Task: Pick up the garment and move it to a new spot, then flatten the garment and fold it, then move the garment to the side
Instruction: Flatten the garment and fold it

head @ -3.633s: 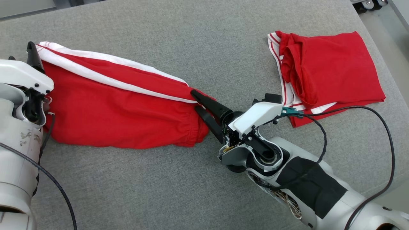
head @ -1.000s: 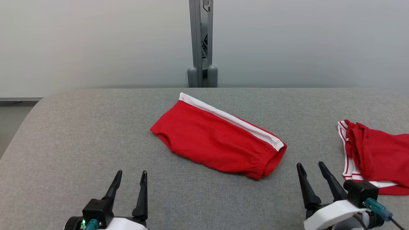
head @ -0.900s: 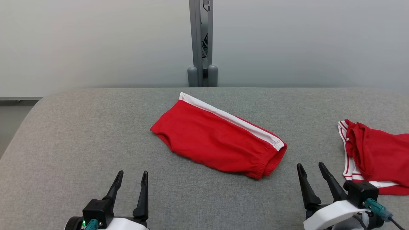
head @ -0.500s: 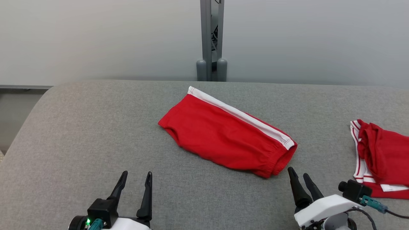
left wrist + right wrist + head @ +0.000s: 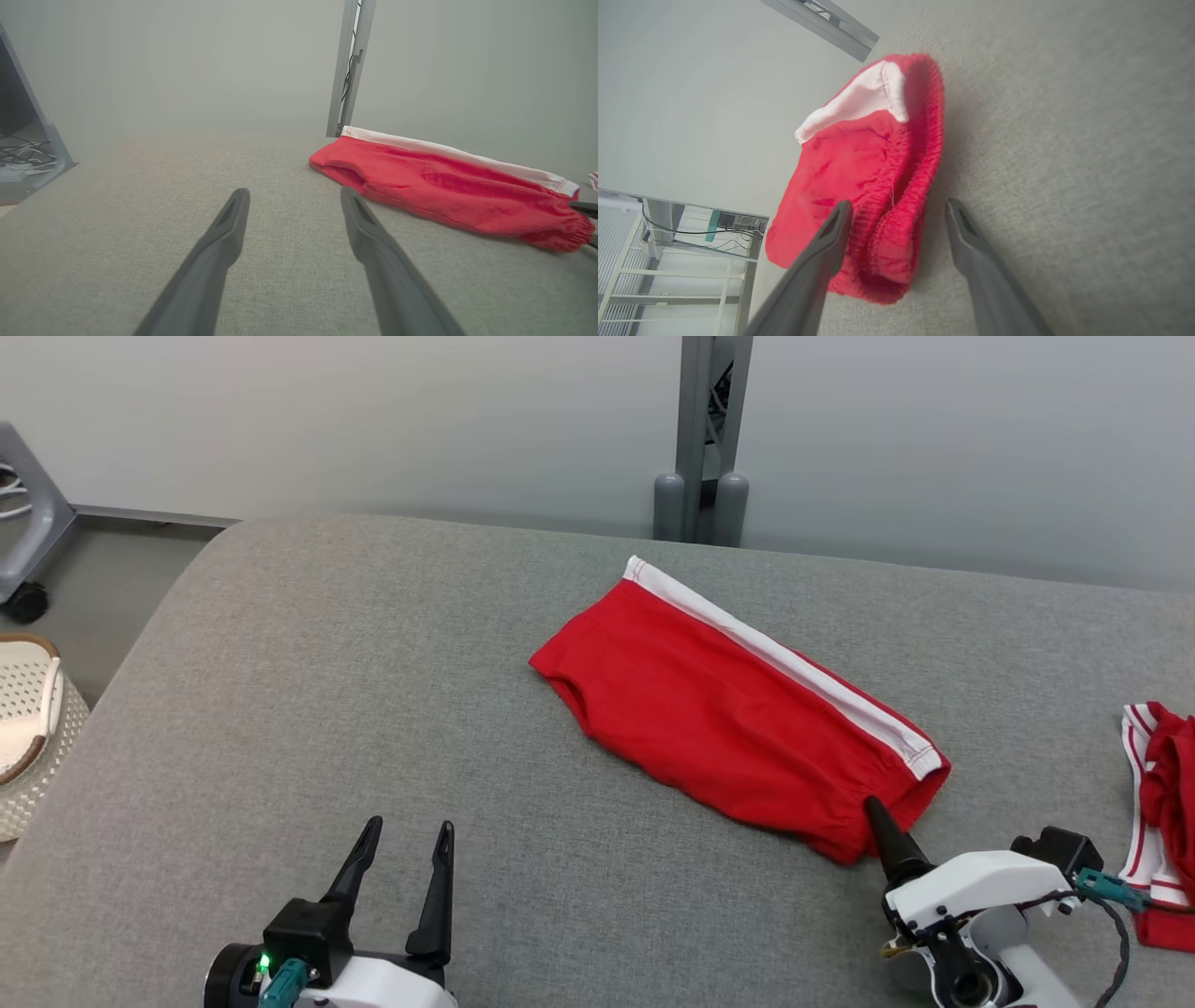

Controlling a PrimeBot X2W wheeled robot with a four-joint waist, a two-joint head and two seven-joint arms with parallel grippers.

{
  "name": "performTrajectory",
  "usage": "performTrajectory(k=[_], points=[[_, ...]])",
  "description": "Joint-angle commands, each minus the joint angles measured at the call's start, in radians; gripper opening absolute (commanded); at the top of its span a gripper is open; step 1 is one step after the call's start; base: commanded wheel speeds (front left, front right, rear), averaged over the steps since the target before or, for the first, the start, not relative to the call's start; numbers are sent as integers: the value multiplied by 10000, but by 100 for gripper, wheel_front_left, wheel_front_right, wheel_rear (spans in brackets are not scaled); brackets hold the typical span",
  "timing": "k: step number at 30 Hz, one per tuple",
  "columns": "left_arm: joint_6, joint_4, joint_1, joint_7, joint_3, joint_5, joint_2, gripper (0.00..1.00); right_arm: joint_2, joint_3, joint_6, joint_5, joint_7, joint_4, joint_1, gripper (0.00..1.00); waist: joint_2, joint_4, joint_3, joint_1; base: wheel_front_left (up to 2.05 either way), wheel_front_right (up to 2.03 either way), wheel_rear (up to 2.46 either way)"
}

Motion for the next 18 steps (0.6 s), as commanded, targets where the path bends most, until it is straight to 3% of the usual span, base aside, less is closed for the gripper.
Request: performTrajectory(k=[1, 10, 18], points=[[-35, -42, -197, -35, 3, -8, 43, 100, -53, -50, 5, 195, 132, 525, -267, 100, 0, 218, 97, 0, 0, 0, 0], [12, -134, -321, -35, -4, -160, 43, 100, 47, 60, 6, 722, 676, 2313, -1136, 100, 0, 650, 261, 0, 0, 0, 0], [48, -166, -422, -35, -13, -227, 42, 100, 92, 492, 14, 1360, 956, 2658, -1718, 100, 0, 767, 440, 0, 0, 0, 0]])
